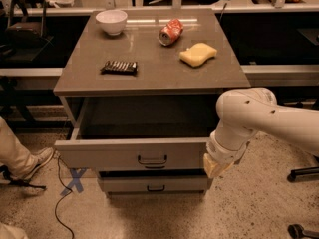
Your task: Close top drawer
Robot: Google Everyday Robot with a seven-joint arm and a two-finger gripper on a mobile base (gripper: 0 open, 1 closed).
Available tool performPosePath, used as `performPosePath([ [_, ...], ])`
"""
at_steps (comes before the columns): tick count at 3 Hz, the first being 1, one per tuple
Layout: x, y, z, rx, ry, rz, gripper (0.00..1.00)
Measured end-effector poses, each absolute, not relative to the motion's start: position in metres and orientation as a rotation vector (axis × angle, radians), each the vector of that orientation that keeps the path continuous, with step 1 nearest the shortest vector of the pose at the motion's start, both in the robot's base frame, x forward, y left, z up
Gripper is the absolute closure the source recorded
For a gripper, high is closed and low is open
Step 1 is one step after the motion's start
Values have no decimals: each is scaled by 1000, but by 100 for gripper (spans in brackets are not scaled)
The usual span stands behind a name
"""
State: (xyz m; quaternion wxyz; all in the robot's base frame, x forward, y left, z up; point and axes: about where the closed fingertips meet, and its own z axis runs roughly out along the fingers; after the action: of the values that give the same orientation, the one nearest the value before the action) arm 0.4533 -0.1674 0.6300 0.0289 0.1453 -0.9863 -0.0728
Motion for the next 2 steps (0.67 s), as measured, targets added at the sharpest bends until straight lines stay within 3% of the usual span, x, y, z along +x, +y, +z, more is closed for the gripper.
performPosePath([
  [2, 532, -170, 631, 245, -3229, -304, 100],
])
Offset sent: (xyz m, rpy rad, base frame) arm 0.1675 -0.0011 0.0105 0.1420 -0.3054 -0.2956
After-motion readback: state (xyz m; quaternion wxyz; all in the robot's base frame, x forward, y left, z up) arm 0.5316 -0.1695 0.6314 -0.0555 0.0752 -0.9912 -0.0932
